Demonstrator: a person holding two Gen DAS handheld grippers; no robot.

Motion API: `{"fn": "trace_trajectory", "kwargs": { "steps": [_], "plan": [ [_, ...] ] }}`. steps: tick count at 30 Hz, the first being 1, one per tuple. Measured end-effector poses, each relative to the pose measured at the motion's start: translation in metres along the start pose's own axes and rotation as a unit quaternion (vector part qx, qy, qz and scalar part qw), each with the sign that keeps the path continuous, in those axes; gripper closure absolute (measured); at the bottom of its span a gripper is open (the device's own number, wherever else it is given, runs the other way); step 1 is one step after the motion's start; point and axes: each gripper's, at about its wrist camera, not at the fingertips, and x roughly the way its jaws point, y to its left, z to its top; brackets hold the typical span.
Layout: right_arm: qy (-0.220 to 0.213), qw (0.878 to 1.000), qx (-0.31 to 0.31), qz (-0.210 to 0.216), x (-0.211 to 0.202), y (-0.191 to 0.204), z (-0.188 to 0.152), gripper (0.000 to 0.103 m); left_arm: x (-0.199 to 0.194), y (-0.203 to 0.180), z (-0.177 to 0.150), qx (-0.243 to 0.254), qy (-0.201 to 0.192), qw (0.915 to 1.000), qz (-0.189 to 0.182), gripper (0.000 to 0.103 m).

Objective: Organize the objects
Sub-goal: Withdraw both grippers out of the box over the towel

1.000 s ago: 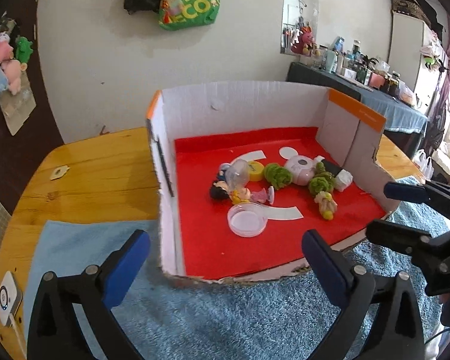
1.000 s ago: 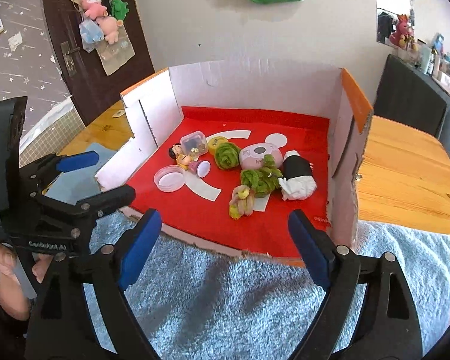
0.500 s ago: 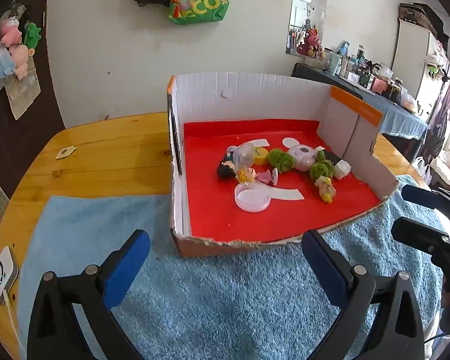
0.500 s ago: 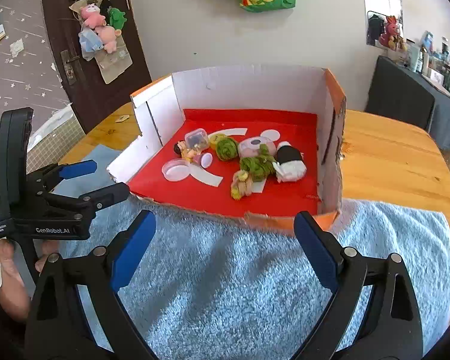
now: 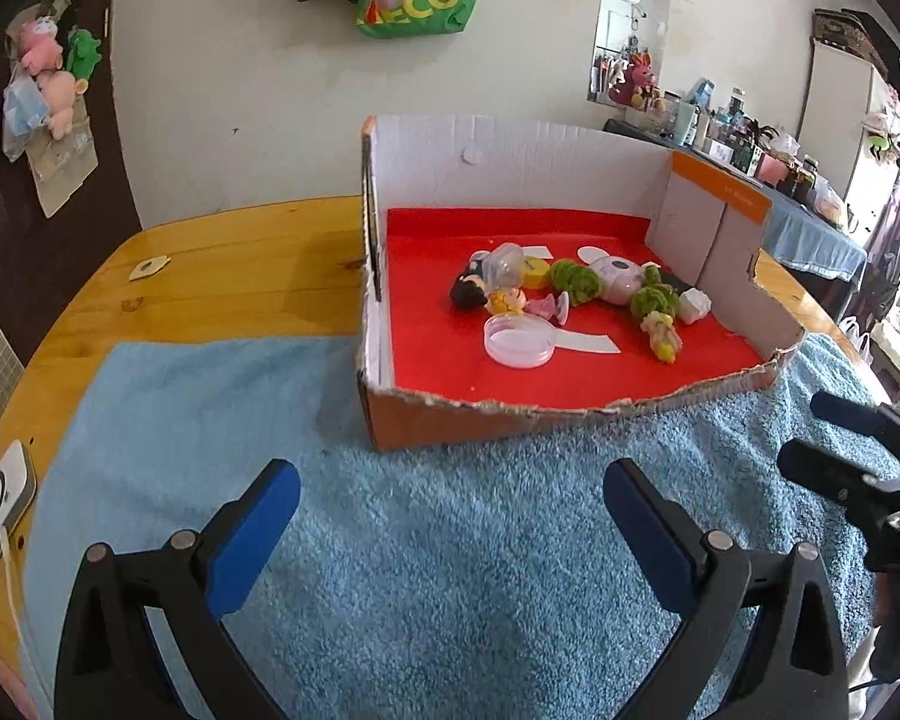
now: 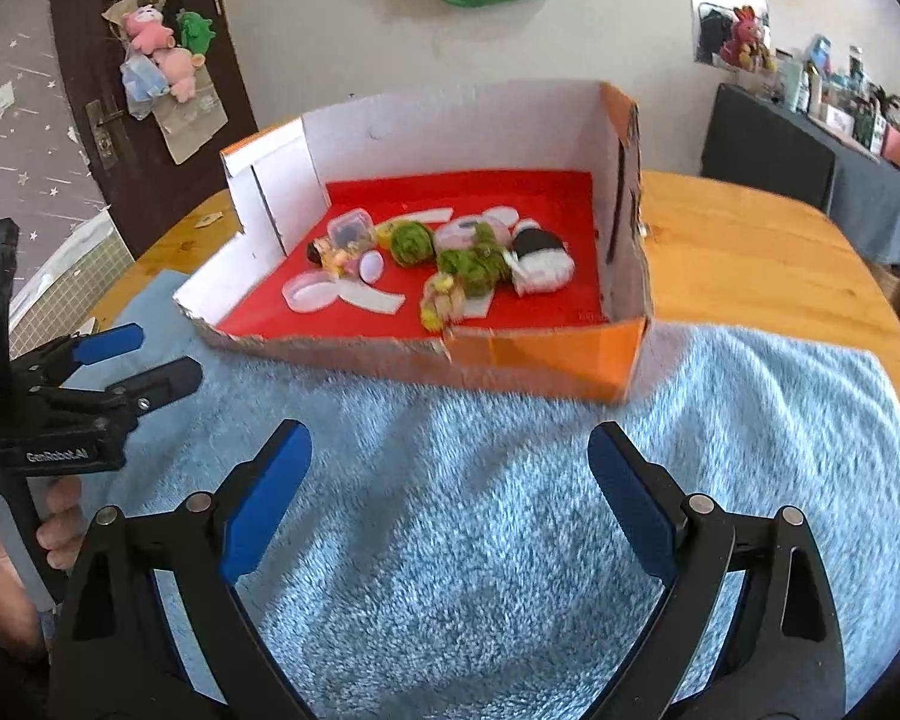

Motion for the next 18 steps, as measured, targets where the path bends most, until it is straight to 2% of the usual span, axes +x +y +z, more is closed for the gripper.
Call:
{"fn": "trace_trajectory", "kwargs": {
  "steps": [7, 12, 18],
  "plan": [
    [0.011, 1.0, 0.011, -0.009, 0.005, -0.003, -0.017, 0.008, -0.002, 0.003, -0.011, -0.01, 0.01, 0.9999, -0.004, 0.0],
    [0.005, 1.0, 0.013, -0.016, 0.003, -0.002, -0.023, 0.008, -0.002, 0.005, -0.02, -0.022, 0.016, 0.9994, -0.022, 0.0],
    [0.005, 0.999, 0.03, -0.016, 0.003, -0.007, -0.024, 0.008, 0.003, 0.006, -0.025, -0.018, 0.018, 0.9996, -0.008, 0.0]
  ]
}}
